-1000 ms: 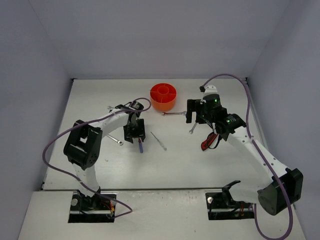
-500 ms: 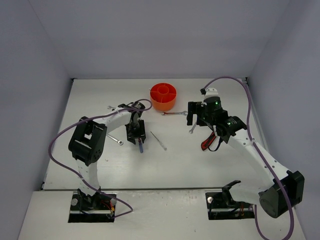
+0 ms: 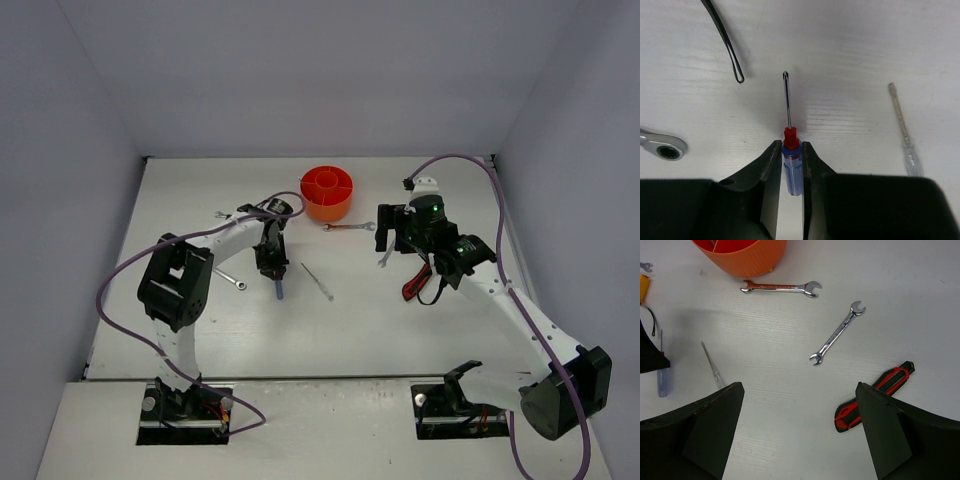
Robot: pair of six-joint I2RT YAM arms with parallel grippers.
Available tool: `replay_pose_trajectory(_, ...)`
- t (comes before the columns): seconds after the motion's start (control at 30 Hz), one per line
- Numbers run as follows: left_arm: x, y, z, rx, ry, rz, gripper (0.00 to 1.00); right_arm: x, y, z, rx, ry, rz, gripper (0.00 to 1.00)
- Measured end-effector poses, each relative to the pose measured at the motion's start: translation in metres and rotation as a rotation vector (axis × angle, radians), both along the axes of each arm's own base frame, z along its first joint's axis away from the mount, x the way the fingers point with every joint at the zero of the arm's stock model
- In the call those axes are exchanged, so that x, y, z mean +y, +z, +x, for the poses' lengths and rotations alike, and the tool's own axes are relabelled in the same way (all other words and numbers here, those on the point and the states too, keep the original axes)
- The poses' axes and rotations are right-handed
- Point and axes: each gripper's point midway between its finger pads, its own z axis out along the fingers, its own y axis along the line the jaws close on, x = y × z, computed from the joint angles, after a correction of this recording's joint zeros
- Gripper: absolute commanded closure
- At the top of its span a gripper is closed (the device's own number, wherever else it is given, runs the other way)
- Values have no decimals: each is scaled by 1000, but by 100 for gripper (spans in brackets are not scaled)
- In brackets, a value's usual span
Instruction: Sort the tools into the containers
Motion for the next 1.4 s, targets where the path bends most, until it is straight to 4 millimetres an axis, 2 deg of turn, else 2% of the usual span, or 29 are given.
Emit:
replay_pose_trajectory(0.07, -3, 19, 18, -75, 6, -1, 100, -1, 0, 0, -2, -5, -4, 8)
replay_pose_trajectory(0.13, -11, 50, 43, -179, 18, -24, 100, -2, 1, 1, -6, -8, -8, 8)
replay_pose_trajectory(0.3, -37, 154, 113, -550, 64, -173, 100, -6, 7, 0, -27, -24, -12, 8)
replay_pose_trajectory(0.4, -46, 203, 145, -738, 115, -251, 100, -8, 13, -1, -45, -28, -10, 8)
replay_pose_trajectory(0.5, -49, 222, 167, -845, 160, -281, 100, -9, 18, -2, -60, -29, -4, 8)
replay_pose_trajectory(0.57, -52, 224, 183, -897, 188, -290, 100, -10, 21, -3, -70, -28, -1, 7)
replay_pose_trajectory(0.67, -58, 213, 205, -947, 221, -293, 100, -11, 26, -4, -83, -28, 5, 7)
replay_pose_trajectory(0.83, -65, 165, 232, -946, 248, -254, 100, -12, 34, -7, -106, -29, 16, 7)
replay_pose_trajectory(0.93, -66, 134, 239, -919, 251, -218, 100, -14, 38, -8, -118, -34, 20, 7)
replay_pose_trajectory(1.03, -67, 117, 244, -905, 253, -199, 100, -15, 39, -8, -120, -38, 21, 7)
replay_pose_trajectory(1.3, -79, 119, 243, -926, 246, -209, 96, -15, 37, -8, -117, -38, 19, 7)
replay_pose_trajectory(1.4, -88, 116, 237, -922, 234, -208, 83, -15, 36, -8, -114, -38, 17, 7)
